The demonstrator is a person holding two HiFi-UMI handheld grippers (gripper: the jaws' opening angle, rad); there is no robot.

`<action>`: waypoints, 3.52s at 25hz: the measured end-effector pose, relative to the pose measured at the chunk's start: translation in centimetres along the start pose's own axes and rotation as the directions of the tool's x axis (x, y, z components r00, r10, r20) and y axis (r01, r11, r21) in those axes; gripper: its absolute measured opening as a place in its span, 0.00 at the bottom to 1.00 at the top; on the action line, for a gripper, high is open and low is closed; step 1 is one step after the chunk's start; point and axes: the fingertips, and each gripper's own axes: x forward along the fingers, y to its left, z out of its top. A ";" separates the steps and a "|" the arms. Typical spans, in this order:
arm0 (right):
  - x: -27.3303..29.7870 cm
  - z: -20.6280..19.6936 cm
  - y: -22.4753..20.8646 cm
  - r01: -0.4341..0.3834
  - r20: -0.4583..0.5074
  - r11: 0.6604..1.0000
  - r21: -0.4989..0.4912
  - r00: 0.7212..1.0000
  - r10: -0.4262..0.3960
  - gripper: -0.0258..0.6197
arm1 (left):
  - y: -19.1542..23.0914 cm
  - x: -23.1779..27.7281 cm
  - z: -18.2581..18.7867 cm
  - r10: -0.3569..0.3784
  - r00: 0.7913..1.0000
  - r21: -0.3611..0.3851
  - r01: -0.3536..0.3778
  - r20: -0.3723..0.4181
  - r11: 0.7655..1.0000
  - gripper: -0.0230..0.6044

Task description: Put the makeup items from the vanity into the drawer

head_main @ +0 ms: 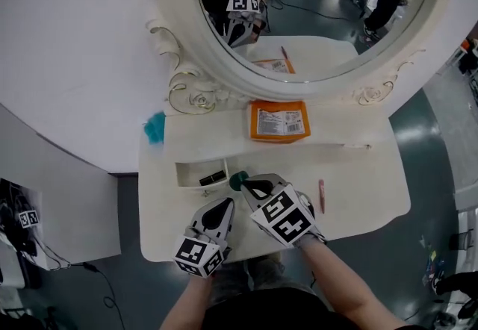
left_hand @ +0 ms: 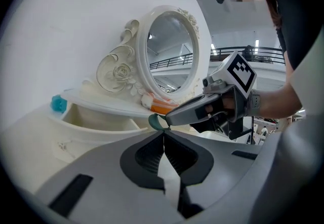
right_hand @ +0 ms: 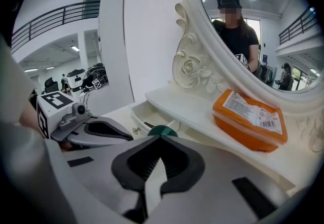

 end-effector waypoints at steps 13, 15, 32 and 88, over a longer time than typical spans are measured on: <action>4.1 3.8 3.7 -0.086 0.001 0.993 -0.077 0.996 0.087 0.07 | 4.6 -3.8 0.9 0.105 0.994 -0.019 -0.104 0.035 0.994 0.06; 4.7 4.3 4.2 -0.096 -0.001 0.992 -0.083 0.995 0.096 0.07 | 5.3 -4.3 1.0 0.116 0.993 -0.021 -0.115 0.036 0.993 0.06; 8.3 5.8 5.0 -0.124 -0.032 0.987 -0.102 0.992 0.121 0.07 | 8.3 -4.9 1.6 0.120 0.992 -0.035 -0.118 0.035 0.992 0.06; 11.0 6.1 6.5 -0.105 -0.097 0.983 -0.149 0.991 0.091 0.08 | 10.7 -6.3 1.4 0.116 0.993 -0.062 -0.114 0.032 0.991 0.06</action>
